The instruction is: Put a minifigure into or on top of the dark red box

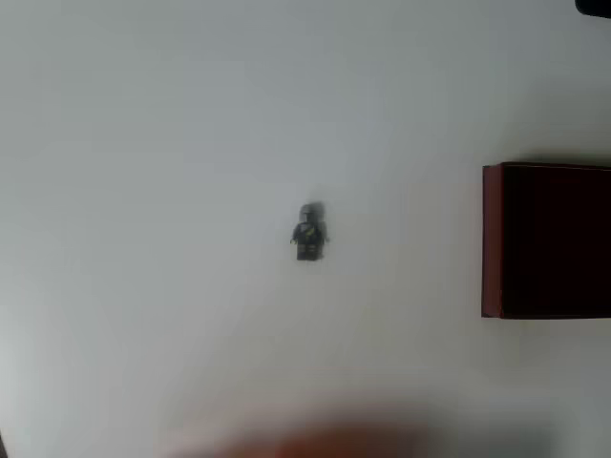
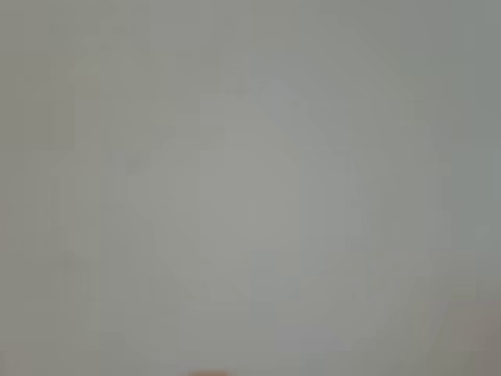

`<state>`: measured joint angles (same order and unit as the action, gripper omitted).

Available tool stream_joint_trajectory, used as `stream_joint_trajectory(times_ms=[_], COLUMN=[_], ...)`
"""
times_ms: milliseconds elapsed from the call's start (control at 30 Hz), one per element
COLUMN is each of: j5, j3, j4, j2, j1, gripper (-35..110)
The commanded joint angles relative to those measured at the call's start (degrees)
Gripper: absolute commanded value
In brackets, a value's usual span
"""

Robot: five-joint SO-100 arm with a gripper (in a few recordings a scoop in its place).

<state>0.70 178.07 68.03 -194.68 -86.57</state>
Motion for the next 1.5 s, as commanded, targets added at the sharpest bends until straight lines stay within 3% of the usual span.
stream_joint_trajectory(times_ms=[0, 700, 867, 1000, 1200, 1267, 1333, 1467], j5=[0.35, 0.35, 5.63, 28.83, 35.16, 45.35, 44.47, 61.52], j3=[-2.55, -2.55, -2.55, -3.34, -5.62, -10.11, -17.14, -24.43], j4=[0.0, 0.0, 0.26, 9.67, 11.78, 12.66, 19.25, 26.19], j2=[-0.88, -0.88, -0.88, -0.88, -0.79, -0.79, -0.79, -0.79], j1=[0.26, 0.26, 5.1, 9.32, 15.38, 18.37, 20.57, 27.51], gripper=[0, 0, 0, 3, 0, 0, 1, 8])
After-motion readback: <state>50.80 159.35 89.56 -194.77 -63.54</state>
